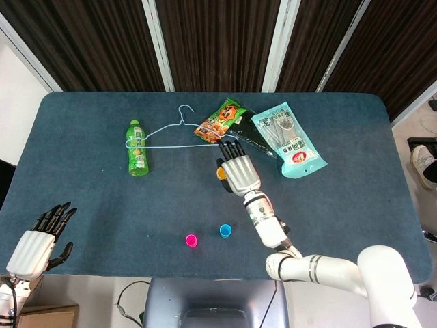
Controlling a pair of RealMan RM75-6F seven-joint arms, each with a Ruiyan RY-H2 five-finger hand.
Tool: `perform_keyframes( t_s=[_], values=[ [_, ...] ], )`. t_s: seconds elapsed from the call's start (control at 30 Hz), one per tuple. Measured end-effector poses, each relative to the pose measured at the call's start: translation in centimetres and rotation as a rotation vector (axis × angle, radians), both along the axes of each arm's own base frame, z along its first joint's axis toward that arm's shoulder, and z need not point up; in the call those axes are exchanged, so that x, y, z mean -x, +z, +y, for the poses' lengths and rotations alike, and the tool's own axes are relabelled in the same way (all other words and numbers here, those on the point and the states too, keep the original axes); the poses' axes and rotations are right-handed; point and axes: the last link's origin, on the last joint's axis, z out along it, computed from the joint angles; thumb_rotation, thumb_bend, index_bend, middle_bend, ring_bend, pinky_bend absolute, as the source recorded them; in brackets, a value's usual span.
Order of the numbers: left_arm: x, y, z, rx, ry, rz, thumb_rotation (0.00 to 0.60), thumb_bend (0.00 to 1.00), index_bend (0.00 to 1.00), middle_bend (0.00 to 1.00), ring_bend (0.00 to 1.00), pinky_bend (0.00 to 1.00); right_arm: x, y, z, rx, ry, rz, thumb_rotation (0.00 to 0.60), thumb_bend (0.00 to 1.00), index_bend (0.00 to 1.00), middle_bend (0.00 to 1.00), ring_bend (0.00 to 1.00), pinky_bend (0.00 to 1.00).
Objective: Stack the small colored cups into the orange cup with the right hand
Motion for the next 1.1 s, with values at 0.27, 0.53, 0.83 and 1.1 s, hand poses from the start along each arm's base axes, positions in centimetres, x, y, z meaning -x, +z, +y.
perform_keyframes(
  t_s=[0.27,0.53,0.83,1.1],
  values=[
    [-0.1,-0.5,0.2,0.013,0.0,0.008,0.6,0.44,0.0,0.0,0.0,0.15,2.8,0.7,-0.4,-0.006,-0.077,0.056,0.6,0.49,0.64,0.04,0.0,0.0],
    [0.0,-0.5,0.4,0.013,0.006,0.01,0.6,0.44,0.0,0.0,0.0,0.15,3.7,-0.5,-0.6,-0.031,-0.098,0.085,0.6,0.49,0.59,0.04,0.0,0.0],
    [0.1,-0.3,0.3,0.006,0.009,0.006,0.6,0.44,0.0,0.0,0.0,0.15,3.8,-1.1,-0.2,-0.073,-0.099,0.09,0.6,0.49,0.2,0.0,0.0,0.0],
    [0.0,-0.1,0.2,0.001,0.007,0.001,0.6,0.44,0.0,0.0,0.0,0.15,3.4,0.3,3.4,-0.132,-0.001,0.053,0.6,0.49,0.13,0.0,0.0,0.0]
  ],
)
